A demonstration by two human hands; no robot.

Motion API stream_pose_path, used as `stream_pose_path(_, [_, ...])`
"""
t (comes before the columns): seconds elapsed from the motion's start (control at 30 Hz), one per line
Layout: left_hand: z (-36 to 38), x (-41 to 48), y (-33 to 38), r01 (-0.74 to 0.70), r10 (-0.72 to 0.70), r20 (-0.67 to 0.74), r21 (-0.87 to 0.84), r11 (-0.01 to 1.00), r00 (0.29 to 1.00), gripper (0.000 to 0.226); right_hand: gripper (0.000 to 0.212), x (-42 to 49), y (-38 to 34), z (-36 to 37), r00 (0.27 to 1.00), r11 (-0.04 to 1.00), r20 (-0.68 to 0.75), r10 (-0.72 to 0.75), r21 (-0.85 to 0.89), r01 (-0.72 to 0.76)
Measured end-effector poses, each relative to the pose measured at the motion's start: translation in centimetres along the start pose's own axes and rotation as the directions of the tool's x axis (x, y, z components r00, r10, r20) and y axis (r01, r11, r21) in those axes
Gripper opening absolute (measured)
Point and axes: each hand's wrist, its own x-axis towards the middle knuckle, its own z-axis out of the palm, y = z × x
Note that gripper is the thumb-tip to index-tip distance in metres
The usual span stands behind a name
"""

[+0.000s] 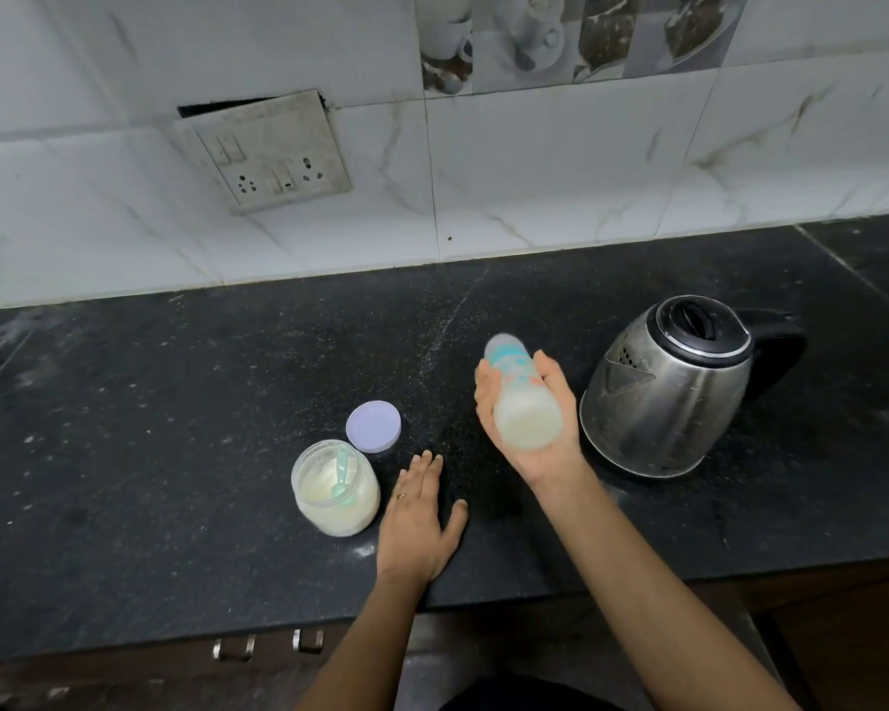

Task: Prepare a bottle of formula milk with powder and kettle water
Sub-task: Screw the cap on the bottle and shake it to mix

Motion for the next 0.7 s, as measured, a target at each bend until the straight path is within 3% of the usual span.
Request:
stream_pose_path(0.07, [0.0, -0.1, 0.1, -0.001, 0.001, 0.009, 0.006, 1.0, 1.0, 0.071, 0.047, 0.2, -0.1, 0.3, 0.987, 0.981, -0.139, -0.079, 0.163, 0.102])
stream_pose_path(0.3, [0.0, -0.1, 0.1, -0.002, 0.002, 0.015, -0.004, 1.0, 1.0, 0.067, 0.02, -0.8, 0.3, 1.8, 0.972, 0.991, -0.195, -0.13, 0.013, 0.135])
stream_pose_path(0.47, [-0.1, -0.2, 0.2, -0.008, 0.008, -0.004, -0.013, 1.0, 1.0, 0.068, 0.058, -0.2, 0.5, 1.1, 0.983, 0.996, -0.168, -0.073, 0.031, 0.079])
stream_pose_path(0.7, [-0.1, -0.2, 0.2, -0.013, 0.013, -0.003, -0.008, 1.0, 1.0, 0.069, 0.069, 0.2, 0.5, 0.9, 0.981, 0.996, -0.173, -0.086, 0.018, 0.09])
